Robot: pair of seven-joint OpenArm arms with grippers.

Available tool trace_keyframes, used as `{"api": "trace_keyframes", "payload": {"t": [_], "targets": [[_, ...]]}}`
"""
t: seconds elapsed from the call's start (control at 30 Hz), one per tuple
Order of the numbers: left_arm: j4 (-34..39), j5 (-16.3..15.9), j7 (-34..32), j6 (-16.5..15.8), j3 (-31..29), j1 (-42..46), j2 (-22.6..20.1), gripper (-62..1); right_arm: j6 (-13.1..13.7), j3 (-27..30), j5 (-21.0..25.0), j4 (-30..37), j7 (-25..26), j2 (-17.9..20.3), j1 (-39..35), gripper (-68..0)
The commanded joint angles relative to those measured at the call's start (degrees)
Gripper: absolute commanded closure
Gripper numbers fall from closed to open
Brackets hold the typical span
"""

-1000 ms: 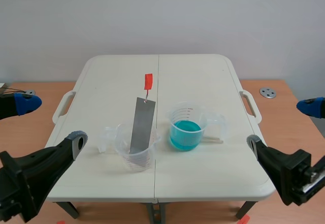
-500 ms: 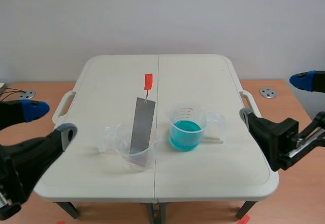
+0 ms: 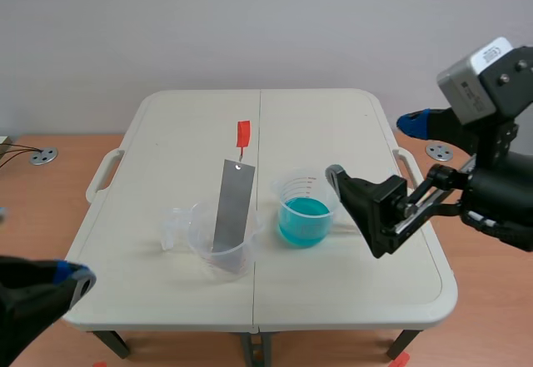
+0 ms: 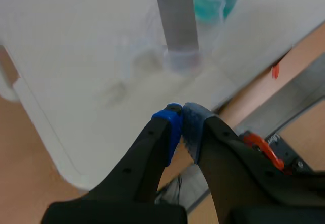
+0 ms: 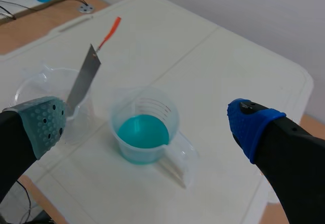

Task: Hold the metal plate by the orange handle, dip it into the blue solution, take it out and point at it, then put the plate back in the beaker on the left.
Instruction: 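Lift the metal plate out of the left beaker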

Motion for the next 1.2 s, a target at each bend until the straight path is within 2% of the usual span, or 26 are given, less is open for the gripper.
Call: {"api": "trace_keyframes", "payload": {"t": [0.0, 0.27, 0.43, 0.53, 0.73, 0.93, 1.17], "targets": [[-3.1, -0.2, -0.13, 0.09, 0.28, 1.44, 0.28, -2.7, 0.63, -0.48, 0.66, -0.28, 0.11, -1.05, 1.44, -66.3], [-20.83, 0.0, 0.07, 0.09, 4.28, 1.16, 0.46, -2.7, 1.92, -5.14, 1.07, -5.2, -2.38, -6.23, 6.99, -66.3], [-30.38, 0.96, -3.58, 0.09, 6.95, 1.16, 1.4, -2.7, 2.01, -7.8, 1.09, -9.84, -2.36, -9.09, 10.73, -66.3], [-34.73, 2.8, -6.45, 0.09, 7.8, 1.14, 2.51, -2.7, 2.12, -9.09, 1.09, -12.59, -2.34, -10.75, 13.0, -66.3], [-42.01, 8.13, -8.7, 0.07, 8.04, -1.64, 5.05, -2.7, 2.99, -11.13, 1.6, -18.05, -2.36, -13.57, 17.64, -66.3], [-47.76, 8.39, -8.72, -0.13, 8.04, -4.59, 6.32, -2.7, 3.61, -12.85, 3.43, -24.15, -2.34, -16.06, 22.32, -66.3], [-47.98, 8.2, -8.55, -0.13, 8.04, -4.57, 6.32, -2.7, 4.07, -14.4, 3.48, -30.47, -2.29, -19.02, 27.41, -66.3]]}}
